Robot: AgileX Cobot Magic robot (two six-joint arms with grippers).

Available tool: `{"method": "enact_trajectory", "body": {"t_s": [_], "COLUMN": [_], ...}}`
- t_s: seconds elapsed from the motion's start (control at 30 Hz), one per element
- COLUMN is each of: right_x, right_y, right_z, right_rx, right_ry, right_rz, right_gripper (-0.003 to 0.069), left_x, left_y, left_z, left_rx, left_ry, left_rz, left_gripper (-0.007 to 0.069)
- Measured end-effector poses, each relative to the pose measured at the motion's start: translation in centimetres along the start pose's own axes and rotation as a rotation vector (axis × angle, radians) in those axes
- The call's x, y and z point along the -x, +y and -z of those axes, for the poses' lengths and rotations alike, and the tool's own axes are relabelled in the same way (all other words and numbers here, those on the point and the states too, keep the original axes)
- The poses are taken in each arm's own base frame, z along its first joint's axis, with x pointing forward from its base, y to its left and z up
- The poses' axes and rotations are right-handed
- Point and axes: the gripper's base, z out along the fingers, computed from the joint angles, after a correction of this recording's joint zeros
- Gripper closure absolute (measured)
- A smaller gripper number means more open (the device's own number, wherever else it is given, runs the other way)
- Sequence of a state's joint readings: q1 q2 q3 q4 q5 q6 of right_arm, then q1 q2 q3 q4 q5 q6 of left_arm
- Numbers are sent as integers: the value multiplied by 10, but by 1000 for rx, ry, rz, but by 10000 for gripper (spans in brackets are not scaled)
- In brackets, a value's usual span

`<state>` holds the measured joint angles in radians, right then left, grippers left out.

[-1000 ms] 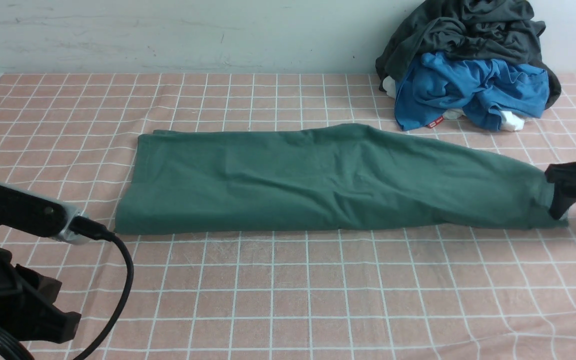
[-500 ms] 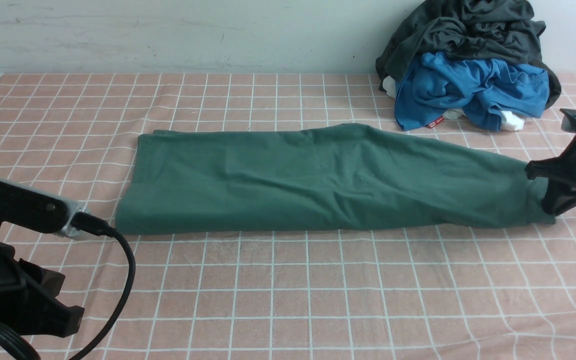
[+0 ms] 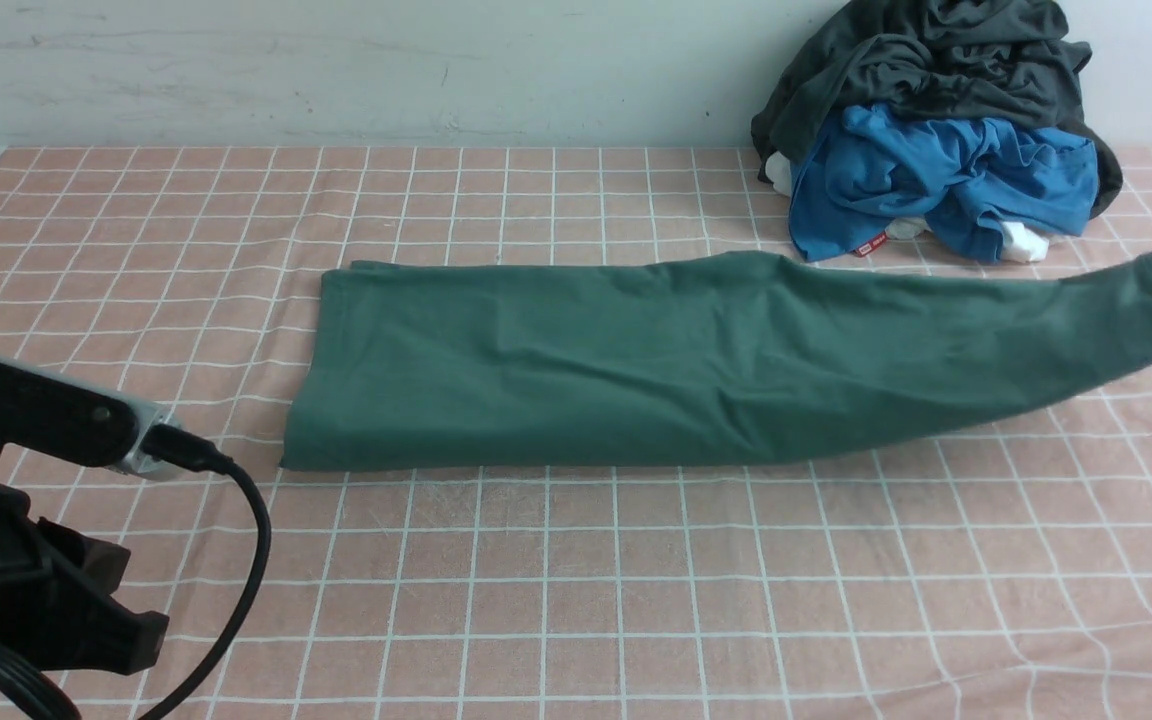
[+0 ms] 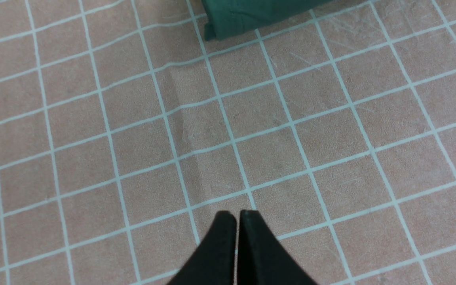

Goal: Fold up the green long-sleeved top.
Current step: Use the right arm to drag the right edge of the fabric to the left and folds it over the left edge

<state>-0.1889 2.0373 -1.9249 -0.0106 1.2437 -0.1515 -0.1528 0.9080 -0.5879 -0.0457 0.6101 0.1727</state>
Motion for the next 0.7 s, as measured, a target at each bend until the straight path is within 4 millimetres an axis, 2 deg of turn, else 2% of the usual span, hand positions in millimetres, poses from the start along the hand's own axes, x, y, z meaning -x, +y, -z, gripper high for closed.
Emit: {"method": "enact_trajectory", "body": {"t_s": [0.1, 0.13, 0.17, 0.27, 0.33, 0.37, 0.4, 0.43, 0.5, 0.53, 0.57, 0.67, 0.7], "right_x": [17, 25, 27, 42, 43, 40, 37, 34, 22, 21, 10, -17, -23], "right_y": [21, 37, 40, 117, 159, 198, 214, 242, 296, 302, 344, 414, 430], "right_z": [32, 49, 52, 96, 109, 118, 122, 125, 128, 125, 116, 80, 67], "right_rx": [69, 123, 132, 327, 417, 493, 524, 574, 659, 665, 717, 765, 770], "right_ry": [-110, -171, -182, -352, -423, -476, -498, -541, -594, -594, -623, -645, -657], "right_rz": [7, 19, 22, 114, 172, 225, 248, 285, 355, 363, 407, 473, 479], "right_gripper": [657, 657, 657, 657, 657, 657, 657, 657, 657, 657, 657, 657, 657], "left_x": [1, 1, 1, 1, 2, 2, 2, 2, 2, 2, 2, 2, 2], "left_y": [0, -1, -1, -2, -3, -3, -3, -3, -4, -4, -5, -6, -6], "left_z": [0, 0, 0, 0, 0, 0, 0, 0, 0, 0, 0, 0, 0], "left_rx": [-5, -9, -9, -25, -29, -31, -32, -36, -42, -43, -51, -62, -65], "left_ry": [-10, -12, -12, -16, -16, -17, -17, -18, -19, -19, -20, -21, -21], "left_rz": [10, 16, 16, 40, 45, 48, 50, 55, 65, 66, 77, 94, 98], "left_gripper": [628, 628, 628, 628, 628, 628, 628, 628, 628, 628, 628, 628, 628]}}
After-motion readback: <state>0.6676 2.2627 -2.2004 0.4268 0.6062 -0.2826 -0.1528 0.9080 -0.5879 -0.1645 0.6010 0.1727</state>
